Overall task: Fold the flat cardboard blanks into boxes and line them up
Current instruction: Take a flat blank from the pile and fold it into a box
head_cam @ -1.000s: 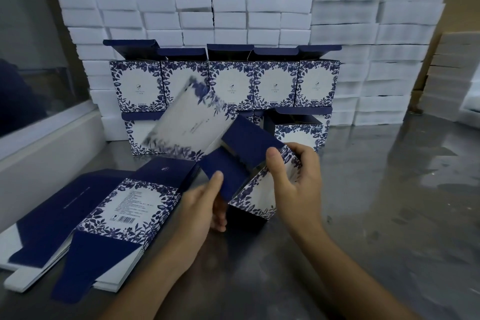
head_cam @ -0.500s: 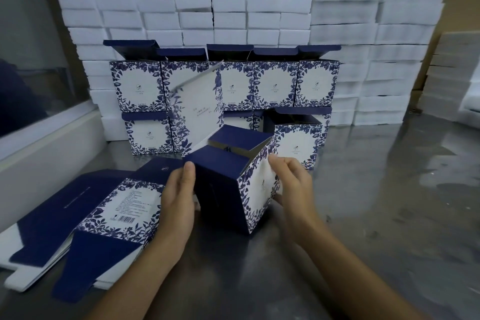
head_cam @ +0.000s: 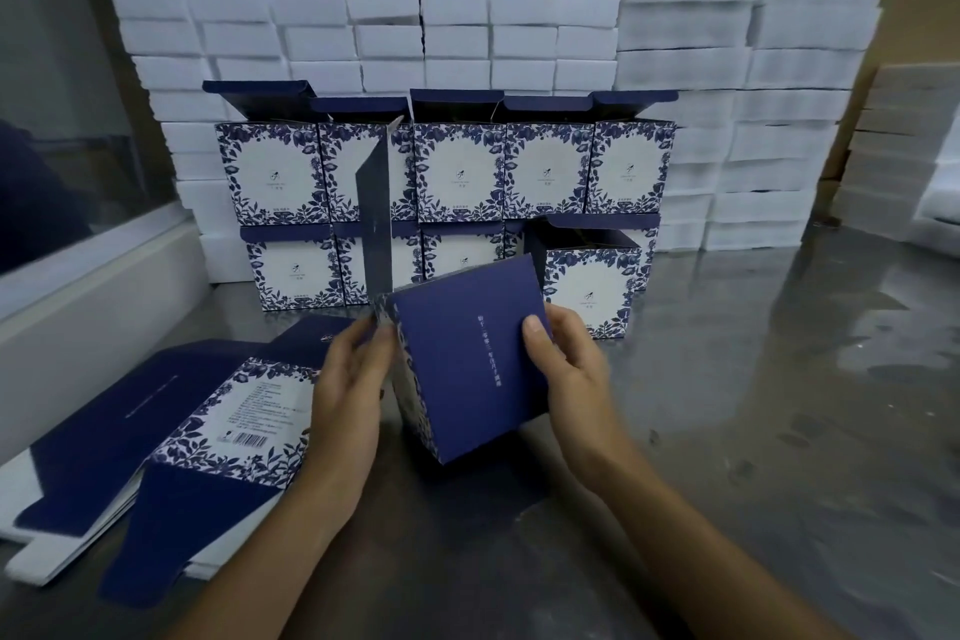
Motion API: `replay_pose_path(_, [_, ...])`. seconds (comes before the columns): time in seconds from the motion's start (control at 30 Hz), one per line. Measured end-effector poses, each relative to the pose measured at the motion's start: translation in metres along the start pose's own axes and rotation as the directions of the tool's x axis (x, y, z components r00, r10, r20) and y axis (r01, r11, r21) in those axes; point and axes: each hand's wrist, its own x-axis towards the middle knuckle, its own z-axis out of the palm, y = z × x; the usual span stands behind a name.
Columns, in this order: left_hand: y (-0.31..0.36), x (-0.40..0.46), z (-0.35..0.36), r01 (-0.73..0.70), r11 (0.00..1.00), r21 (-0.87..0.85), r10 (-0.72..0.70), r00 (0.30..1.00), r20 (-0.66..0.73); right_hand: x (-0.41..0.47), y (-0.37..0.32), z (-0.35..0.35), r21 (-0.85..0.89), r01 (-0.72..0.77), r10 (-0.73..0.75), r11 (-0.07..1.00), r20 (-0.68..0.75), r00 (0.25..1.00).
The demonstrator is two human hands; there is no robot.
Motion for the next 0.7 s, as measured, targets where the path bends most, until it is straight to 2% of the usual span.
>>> replay_pose_path(0.17, [-0.004, -0.001, -0.001, -0.037, 0.999, 0.039, 0.037, 0.999, -0.001, 0.008, 0.015, -0.006, -0.188, 0.026, -0.04, 0.982, -0.073, 0.996])
replay_pose_path(0.27, [-0.002, -0.003, -0.002, -0.153, 0.966, 0.209, 0.158, 0.987, -0.009, 0.011, 0.018, -0.01, -0.218, 0.035, -0.056, 0.975, -0.09, 0.994])
replay_pose_path(0.5, [-0.003, -0.008, -0.003, -0.404, 0.784, 0.471, 0.406, 0.908, 0.104, 0.007, 0.009, -0.001, -0.151, 0.005, -0.019, 0.989, -0.089, 0.996])
replay_pose_path(0.63, [-0.001, -0.012, 0.001, -0.521, 0.666, 0.534, 0.516, 0.838, 0.175, 0.002, -0.002, -0.003, -0.133, 0.057, -0.059, 0.989, -0.006, 0.998])
replay_pose_path(0.7, [0.002, -0.014, 0.003, -0.569, 0.619, 0.541, 0.554, 0.805, 0.213, 0.002, -0.004, -0.004, -0.16, 0.074, -0.082, 0.984, -0.046, 0.996])
